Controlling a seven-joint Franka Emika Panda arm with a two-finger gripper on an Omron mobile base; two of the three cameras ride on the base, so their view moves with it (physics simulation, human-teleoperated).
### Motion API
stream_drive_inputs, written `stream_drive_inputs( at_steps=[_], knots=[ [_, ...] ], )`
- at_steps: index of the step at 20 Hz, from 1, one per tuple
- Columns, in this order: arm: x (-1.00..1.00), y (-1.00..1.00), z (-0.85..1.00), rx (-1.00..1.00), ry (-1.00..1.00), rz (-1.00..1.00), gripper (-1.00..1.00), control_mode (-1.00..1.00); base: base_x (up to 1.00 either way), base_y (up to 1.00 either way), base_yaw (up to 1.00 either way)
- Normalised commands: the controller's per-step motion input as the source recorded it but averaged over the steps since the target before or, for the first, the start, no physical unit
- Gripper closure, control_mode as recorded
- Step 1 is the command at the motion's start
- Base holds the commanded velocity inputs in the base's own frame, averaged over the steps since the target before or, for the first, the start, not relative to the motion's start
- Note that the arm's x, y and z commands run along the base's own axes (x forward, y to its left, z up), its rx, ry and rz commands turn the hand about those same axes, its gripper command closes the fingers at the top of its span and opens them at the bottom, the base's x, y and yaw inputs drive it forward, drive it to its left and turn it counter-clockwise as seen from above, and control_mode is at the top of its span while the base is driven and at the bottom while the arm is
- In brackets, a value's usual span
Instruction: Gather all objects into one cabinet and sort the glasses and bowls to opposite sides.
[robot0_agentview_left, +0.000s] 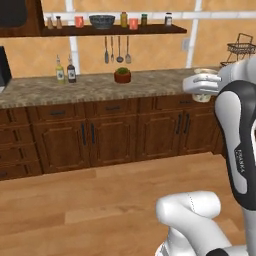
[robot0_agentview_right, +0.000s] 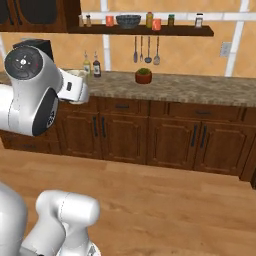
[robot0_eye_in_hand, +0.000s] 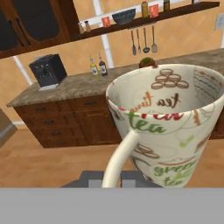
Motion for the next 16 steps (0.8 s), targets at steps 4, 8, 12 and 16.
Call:
stream_drive_inputs(
  at_steps=[4, 8, 12, 16],
  knots=[
    [0.0, 0.0, 0.0, 0.0, 0.0, 0.0, 1.0, 1.0, 0.75, 0.42, -0.02],
    [0.0, 0.0, 0.0, 0.0, 0.0, 0.0, 1.0, 1.0, 0.76, 0.43, -0.01],
    [0.0, 0.0, 0.0, 0.0, 0.0, 0.0, 1.0, 1.0, 0.72, 0.3, 0.0],
    [0.0, 0.0, 0.0, 0.0, 0.0, 0.0, 1.0, 1.0, 0.36, 0.03, -0.03]
  ],
)
